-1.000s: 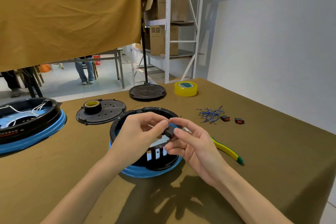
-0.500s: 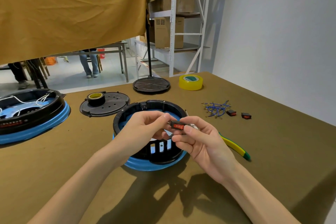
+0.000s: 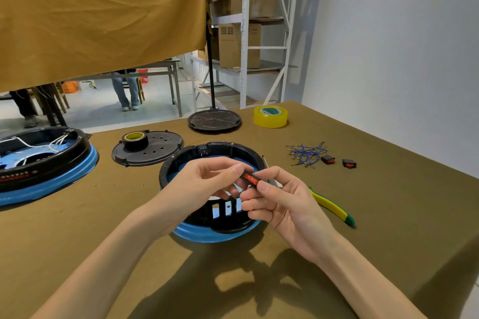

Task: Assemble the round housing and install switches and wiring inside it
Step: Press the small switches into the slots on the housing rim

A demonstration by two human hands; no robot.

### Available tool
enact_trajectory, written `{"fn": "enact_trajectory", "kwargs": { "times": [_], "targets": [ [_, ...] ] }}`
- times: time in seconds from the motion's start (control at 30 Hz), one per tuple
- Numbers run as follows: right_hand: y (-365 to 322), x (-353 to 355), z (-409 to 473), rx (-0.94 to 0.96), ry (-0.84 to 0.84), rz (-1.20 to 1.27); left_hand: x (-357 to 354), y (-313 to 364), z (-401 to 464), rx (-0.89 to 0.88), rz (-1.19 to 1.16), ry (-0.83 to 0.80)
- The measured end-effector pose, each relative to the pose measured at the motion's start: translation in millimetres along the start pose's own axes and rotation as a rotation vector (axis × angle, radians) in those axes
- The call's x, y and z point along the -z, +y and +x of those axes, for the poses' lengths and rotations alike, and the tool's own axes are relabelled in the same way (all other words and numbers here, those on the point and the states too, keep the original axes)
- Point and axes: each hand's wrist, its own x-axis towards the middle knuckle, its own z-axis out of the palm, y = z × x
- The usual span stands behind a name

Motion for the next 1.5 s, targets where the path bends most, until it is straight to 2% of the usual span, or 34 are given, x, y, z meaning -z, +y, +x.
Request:
{"fn": "enact_trajectory", "kwargs": {
  "times": [0.1, 0.17, 0.3, 0.43, 0.67, 0.77, 0.9, 1.07, 1.2, 1.4, 1.5],
  "targets": [
    [3, -1, -1, -0.011, -0.044, -0.079, -2, 1, -2, -0.030, 0.038, 0.009],
    [7, -2, -3, 0.019, -0.037, -0.247, -3, 1, -2, -0.050, 0.091, 0.030],
    [21, -6, -8, 0.072, 0.073, -0.647, -6, -4, -1, -0.102, 0.249, 0.050],
    [25, -8, -11, 0.088, 0.172, -0.796, -5, -6, -1, -0.139, 0.409, 0.079],
    [32, -1, -10, 0.275, 0.344, -1.275, 3, -4, -4, -0.086, 0.655, -0.069],
    [31, 0, -6, 0.325, 0.426, -1.275, -5, -5, -3, -0.071, 0.758, -0.024],
    [27, -2, -9, 0.358, 0.455, -1.179, 2, -8, -4, -0.055, 0.796, 0.028],
    [28, -6, -20, 0.292, 0.379, -1.166, 8, -5, -6, 0.005, 0.924, 0.002],
    [27, -3, -25, 0.297, 0.379, -1.271, -5, -7, -4, -0.043, 0.849, 0.027],
    [12, 11, -33, 0.254, 0.414, -1.136, -31, -18, -2, -0.088, 0.735, 0.157],
    [10, 13, -33, 0.277, 0.433, -1.154, -37, -23, -3, -0.122, 0.711, 0.183]
  ]
}}
